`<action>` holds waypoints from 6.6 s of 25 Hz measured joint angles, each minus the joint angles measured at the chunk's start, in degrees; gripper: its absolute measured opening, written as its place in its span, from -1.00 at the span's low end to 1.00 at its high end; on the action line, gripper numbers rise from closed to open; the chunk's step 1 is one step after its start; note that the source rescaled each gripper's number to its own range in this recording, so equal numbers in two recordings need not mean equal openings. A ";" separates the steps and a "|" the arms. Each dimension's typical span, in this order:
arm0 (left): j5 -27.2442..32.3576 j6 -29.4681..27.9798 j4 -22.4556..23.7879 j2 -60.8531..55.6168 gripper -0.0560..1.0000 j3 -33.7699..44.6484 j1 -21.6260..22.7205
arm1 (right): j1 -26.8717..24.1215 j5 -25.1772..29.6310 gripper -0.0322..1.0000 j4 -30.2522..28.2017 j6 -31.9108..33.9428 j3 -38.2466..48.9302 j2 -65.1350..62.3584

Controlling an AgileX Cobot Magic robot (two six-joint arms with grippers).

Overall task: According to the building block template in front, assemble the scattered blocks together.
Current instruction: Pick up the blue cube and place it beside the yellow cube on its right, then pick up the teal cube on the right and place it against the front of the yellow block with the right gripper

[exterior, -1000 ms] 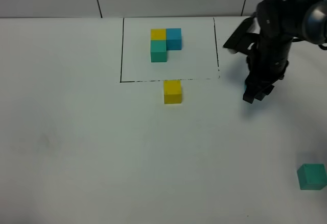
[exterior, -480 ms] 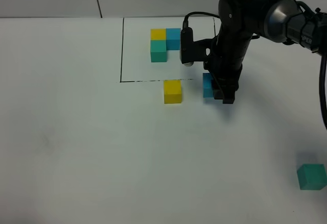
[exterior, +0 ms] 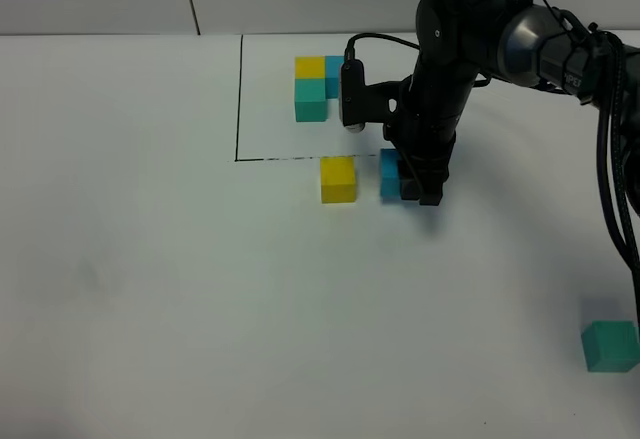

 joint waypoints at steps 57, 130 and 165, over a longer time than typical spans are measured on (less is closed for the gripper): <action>0.00 0.00 0.00 0.00 0.28 0.00 0.00 | 2.30 -3.19 -0.93 1.49 2.27 -4.33 5.77; 0.00 0.00 0.00 0.00 0.28 0.00 0.00 | -19.13 -20.45 0.76 -0.56 66.78 64.18 -46.53; 0.00 0.00 0.00 0.00 0.28 0.00 0.00 | -19.13 -36.01 0.66 1.65 66.73 75.55 -40.94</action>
